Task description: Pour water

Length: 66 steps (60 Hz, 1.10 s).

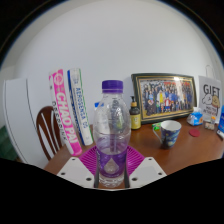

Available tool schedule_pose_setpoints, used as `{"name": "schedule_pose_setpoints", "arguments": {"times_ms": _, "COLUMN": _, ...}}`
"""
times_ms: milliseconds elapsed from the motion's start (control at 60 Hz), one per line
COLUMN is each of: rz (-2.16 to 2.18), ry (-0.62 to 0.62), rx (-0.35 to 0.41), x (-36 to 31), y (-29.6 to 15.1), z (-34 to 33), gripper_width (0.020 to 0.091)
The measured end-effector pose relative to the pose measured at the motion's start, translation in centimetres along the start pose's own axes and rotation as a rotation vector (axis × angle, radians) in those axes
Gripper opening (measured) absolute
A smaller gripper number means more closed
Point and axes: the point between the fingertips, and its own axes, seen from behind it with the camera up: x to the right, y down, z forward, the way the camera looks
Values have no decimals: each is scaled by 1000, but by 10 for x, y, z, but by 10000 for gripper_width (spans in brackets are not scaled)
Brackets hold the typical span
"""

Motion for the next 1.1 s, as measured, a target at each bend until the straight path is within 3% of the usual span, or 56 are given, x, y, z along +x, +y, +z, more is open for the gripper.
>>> {"name": "schedule_pose_setpoints", "arguments": {"times_ms": 267, "rz": 669, "ry": -213, "rx": 77, "x": -26, "y": -100, "z": 43, "gripper_width": 339}}
{"name": "schedule_pose_setpoints", "arguments": {"times_ms": 483, "rz": 1266, "ry": -337, "rx": 92, "x": 14, "y": -141, "z": 82, "gripper_width": 339}}
{"name": "schedule_pose_setpoints", "arguments": {"times_ms": 833, "rz": 1797, "ry": -394, "rx": 144, "x": 78, "y": -141, "z": 117, "gripper_width": 339}}
{"name": "schedule_pose_setpoints", "arguments": {"times_ms": 1100, "rz": 1574, "ry": -346, "rx": 26, "x": 72, "y": -136, "z": 117, "gripper_width": 338}}
